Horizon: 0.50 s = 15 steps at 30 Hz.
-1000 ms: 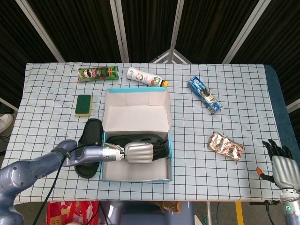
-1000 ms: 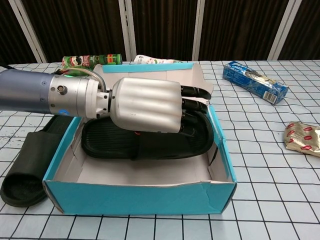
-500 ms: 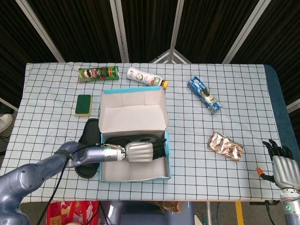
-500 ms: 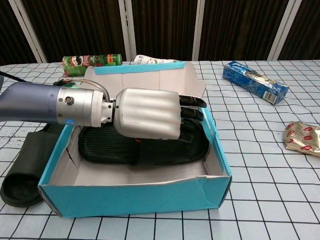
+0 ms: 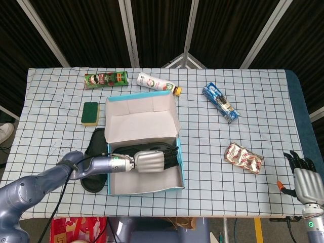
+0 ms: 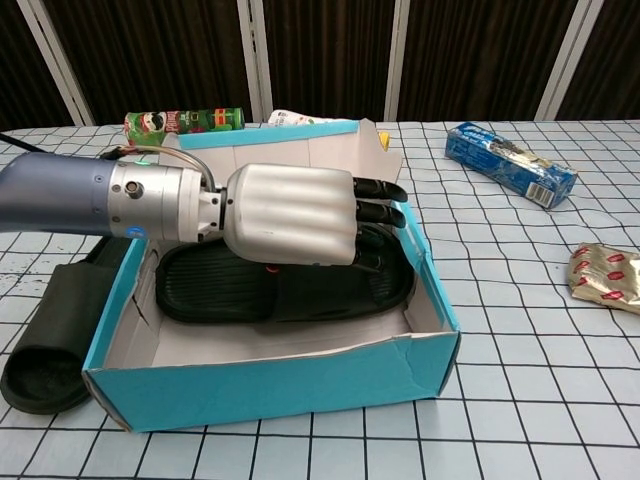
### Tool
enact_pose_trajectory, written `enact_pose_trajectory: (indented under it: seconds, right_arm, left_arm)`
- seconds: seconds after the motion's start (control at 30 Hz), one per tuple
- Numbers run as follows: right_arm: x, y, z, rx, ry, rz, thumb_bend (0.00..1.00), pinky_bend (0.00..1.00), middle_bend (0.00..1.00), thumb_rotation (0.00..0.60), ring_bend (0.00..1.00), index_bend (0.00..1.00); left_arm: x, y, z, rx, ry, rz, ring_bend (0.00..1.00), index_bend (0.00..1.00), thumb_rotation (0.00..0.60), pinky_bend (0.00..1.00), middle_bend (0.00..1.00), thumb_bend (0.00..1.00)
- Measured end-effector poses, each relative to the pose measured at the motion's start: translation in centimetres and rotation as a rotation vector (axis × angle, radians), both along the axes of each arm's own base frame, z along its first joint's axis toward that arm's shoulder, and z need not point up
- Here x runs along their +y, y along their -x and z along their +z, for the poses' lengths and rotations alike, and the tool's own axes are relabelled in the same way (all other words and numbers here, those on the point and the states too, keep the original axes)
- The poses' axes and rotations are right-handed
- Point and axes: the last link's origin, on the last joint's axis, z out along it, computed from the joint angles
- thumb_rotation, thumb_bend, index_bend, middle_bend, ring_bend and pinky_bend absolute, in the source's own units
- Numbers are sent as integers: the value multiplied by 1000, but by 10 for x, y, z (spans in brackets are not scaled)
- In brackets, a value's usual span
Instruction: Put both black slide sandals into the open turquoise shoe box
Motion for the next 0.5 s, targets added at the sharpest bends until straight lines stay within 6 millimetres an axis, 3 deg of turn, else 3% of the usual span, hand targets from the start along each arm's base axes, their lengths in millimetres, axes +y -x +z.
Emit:
enact_pose_trajectory:
  seconds: [0.33,0.5]
  right_arm:
    - [0,1,0,-3,-4,-4,291,71,77,600,157,130]
    - [0,0,0,-4,-3,-4,291,72,77,600,158,130]
  left_arm:
    - [-2,2,6,76,-48,20,0,152,600,49,138,290]
    - [-3,2,7,117,-92,39,0,136,600,48,97,268]
